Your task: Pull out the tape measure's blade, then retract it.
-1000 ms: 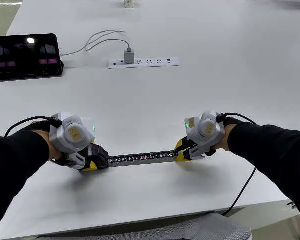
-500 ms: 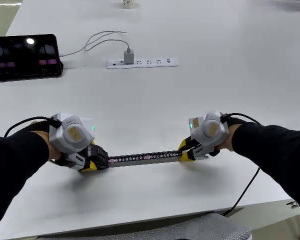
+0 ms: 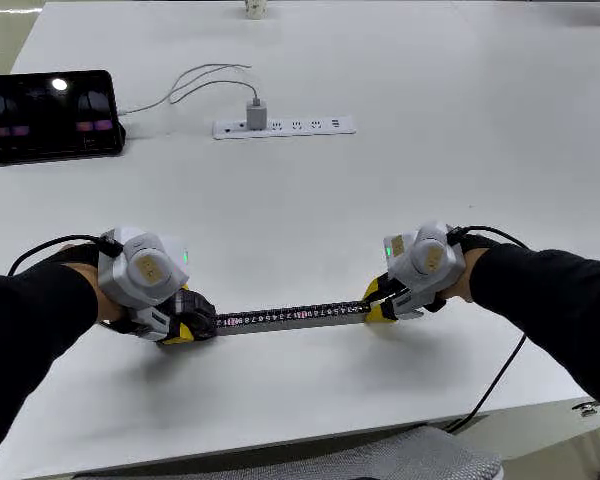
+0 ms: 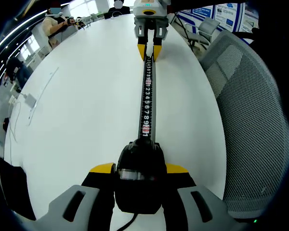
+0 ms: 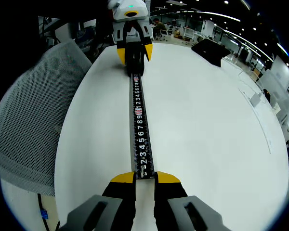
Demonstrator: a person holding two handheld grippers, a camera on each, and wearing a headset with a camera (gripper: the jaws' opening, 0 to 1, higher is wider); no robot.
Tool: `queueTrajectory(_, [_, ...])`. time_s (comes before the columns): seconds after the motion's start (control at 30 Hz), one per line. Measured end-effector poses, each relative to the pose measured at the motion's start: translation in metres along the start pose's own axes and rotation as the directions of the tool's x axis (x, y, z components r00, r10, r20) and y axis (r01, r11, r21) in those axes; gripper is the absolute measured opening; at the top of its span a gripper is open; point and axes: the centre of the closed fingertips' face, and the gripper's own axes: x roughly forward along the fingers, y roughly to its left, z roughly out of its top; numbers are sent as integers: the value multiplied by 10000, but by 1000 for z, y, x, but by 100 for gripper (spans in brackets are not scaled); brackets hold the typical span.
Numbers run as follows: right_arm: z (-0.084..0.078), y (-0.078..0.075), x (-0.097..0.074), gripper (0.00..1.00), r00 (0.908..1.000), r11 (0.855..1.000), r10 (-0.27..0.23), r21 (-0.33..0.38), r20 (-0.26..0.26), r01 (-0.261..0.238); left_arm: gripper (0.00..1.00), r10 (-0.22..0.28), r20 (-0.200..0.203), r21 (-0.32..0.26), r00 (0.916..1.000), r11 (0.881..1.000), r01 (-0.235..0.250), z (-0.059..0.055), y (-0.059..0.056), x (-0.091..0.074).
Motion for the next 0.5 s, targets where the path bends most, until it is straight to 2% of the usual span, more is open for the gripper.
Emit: queueTrajectory(0.5, [-8, 2, 0, 10, 10000, 10000, -15, 4, -71, 15, 32, -23, 27, -20, 10000, 10000, 23, 0, -1, -1])
